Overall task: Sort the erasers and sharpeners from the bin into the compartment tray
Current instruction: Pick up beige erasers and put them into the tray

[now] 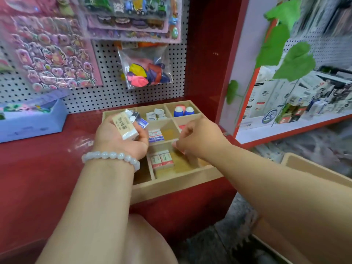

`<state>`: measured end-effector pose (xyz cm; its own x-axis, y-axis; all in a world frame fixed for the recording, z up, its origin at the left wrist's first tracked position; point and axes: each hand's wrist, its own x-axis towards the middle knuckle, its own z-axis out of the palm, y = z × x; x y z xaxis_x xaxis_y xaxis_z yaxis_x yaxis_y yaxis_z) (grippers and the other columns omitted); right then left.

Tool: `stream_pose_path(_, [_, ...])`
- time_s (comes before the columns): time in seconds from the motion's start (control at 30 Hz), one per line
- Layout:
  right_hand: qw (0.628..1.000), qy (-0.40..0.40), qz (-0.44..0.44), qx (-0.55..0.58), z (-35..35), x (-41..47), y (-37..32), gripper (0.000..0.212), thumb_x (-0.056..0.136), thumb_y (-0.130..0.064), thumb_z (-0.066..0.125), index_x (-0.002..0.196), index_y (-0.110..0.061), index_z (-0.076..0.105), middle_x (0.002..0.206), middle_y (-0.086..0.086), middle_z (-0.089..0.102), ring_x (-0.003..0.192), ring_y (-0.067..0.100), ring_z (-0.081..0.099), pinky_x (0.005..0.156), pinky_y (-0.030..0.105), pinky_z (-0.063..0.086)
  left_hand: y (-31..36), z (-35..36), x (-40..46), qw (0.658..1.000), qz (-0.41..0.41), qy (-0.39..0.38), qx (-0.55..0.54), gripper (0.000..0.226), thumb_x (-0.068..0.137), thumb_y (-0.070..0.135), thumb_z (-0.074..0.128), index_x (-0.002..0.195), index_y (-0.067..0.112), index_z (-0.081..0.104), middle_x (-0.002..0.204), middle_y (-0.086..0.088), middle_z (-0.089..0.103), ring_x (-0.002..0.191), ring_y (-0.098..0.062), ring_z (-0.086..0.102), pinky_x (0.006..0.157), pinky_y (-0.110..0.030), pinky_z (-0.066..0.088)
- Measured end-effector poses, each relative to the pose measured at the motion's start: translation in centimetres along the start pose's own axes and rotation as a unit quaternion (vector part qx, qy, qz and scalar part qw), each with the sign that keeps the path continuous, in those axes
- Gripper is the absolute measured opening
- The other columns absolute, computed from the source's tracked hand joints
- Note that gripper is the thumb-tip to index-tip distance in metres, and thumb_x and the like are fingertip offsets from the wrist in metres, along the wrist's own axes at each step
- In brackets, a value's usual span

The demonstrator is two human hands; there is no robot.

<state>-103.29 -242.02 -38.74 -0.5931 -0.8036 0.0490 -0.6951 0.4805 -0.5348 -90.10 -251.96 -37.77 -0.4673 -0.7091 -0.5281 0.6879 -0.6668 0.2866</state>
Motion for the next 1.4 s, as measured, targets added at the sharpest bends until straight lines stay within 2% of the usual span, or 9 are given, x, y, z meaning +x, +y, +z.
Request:
stream_pose_path(0.27, [0.975, 0.051, -0.068, -0.204, 2.9, -0.2, -0.9, 0.020, 0.085, -0.032, 0.058, 0.071, -0.018, 0.056, 0.069, -0.002, 0.050, 0.080, 0.019, 0.053, 0.050, 0.025, 0.032, 0.6, -0.9, -0.4, 1.000, 0.002, -0.006, 0.004, 0.040, 0.075, 0.020, 0.067, 0.115, 0.015, 0.066, 0.118, -0.004, 0.061, 0.106, -0.026, 0.057, 0.043, -0.016, 0.046])
stream_pose_path(0.37, [0.978, -0.022, -0.091, -0.188, 1.8, 0.0, -0.5, 0.028, 0.092, -0.032, 0.046, 0.075, -0.015, 0.061, 0.076, 0.000, 0.058, 0.080, 0.020, 0.058, 0.065, 0.033, 0.048, 0.5, -0.9, -0.5, 1.000, 0.004, -0.014, 0.016, 0.042, 0.074, 0.020, 0.066, 0.116, 0.015, 0.067, 0.121, -0.004, 0.061, 0.108, -0.024, 0.057, 0.042, -0.015, 0.045])
stream_pose_path(0.53, [0.935, -0.138, -0.186, -0.268, -0.5, 0.1, 0.0, 0.019, 0.085, -0.035, 0.062, 0.100, -0.031, 0.072, 0.098, -0.009, 0.067, 0.106, 0.017, 0.045, 0.096, 0.037, 0.040, 0.6, -1.0, -0.4, 0.999, -0.006, -0.031, 0.036, 0.035, 0.073, 0.018, 0.065, 0.108, 0.014, 0.068, 0.123, -0.002, 0.060, 0.112, -0.021, 0.057, 0.042, -0.015, 0.044])
stream_pose_path(0.87, [0.939, -0.102, -0.174, -0.278, 0.0, 0.5, -0.4, 0.029, 0.079, -0.042, 0.070, 0.108, -0.036, 0.070, 0.103, -0.015, 0.066, 0.109, 0.012, 0.039, 0.086, 0.024, 0.033, 0.5, -1.3, -0.5, 0.998, -0.013, -0.046, 0.044, 0.034, 0.078, 0.024, 0.064, 0.111, 0.013, 0.067, 0.121, -0.003, 0.062, 0.110, -0.020, 0.058, 0.042, -0.014, 0.044])
stream_pose_path(0.97, [0.952, -0.091, -0.191, -0.222, 0.0, 0.6, -0.2, 0.021, 0.080, -0.035, 0.072, 0.100, -0.030, 0.074, 0.097, -0.012, 0.069, 0.101, 0.010, 0.048, 0.088, 0.026, 0.042, 0.3, -1.3, -0.5, 0.997, -0.019, -0.048, 0.050, 0.028, 0.079, 0.024, 0.064, 0.105, 0.014, 0.066, 0.120, -0.003, 0.061, 0.108, -0.019, 0.058, 0.041, -0.014, 0.044])
stream_pose_path(1.1, [0.978, -0.015, -0.168, 0.120, -0.6, 0.3, -2.2, 0.012, 0.083, -0.028, 0.071, 0.091, -0.021, 0.074, 0.075, -0.012, 0.066, 0.063, -0.005, 0.054, 0.063, 0.011, 0.044, -0.1, -1.3, -0.6, 0.993, -0.038, -0.081, 0.071, 0.014, 0.084, 0.023, 0.060, 0.093, 0.014, 0.064, 0.083, 0.000, 0.062, 0.071, -0.012, 0.058, 0.040, -0.014, 0.043])
stream_pose_path(1.17, [0.962, -0.009, -0.126, 0.241, -0.8, 0.2, -3.4, 0.009, 0.083, -0.027, 0.070, 0.087, -0.019, 0.071, 0.072, -0.010, 0.065, 0.056, -0.006, 0.051, 0.055, 0.009, 0.039, -0.2, -1.3, -0.5, 0.990, -0.070, -0.103, 0.070, 0.015, 0.084, 0.026, 0.060, 0.094, 0.014, 0.062, 0.086, 0.000, 0.060, 0.073, -0.014, 0.057, 0.036, -0.014, 0.041])
stream_pose_path(1.27, [0.960, -0.034, -0.087, 0.264, -0.6, 0.2, -4.4, 0.013, 0.079, -0.022, 0.075, 0.088, -0.017, 0.069, 0.071, -0.004, 0.064, 0.061, 0.004, 0.054, 0.058, 0.020, 0.041, -0.4, -1.4, -0.2, 0.986, -0.097, -0.121, 0.058, 0.016, 0.085, 0.025, 0.058, 0.092, 0.012, 0.060, 0.094, -0.003, 0.058, 0.082, -0.016, 0.056, 0.033, -0.015, 0.040])
stream_pose_path(1.4, [0.960, -0.048, -0.048, 0.270, -0.3, 0.2, -4.4, 0.017, 0.076, -0.014, 0.078, 0.081, -0.018, 0.062, 0.068, -0.001, 0.060, 0.064, 0.014, 0.055, 0.059, 0.028, 0.044, -0.6, -1.3, -0.3, 0.985, -0.107, -0.120, 0.067, 0.019, 0.084, 0.027, 0.058, 0.086, 0.009, 0.063, 0.084, -0.006, 0.060, 0.069, -0.017, 0.056, 0.033, -0.015, 0.040])
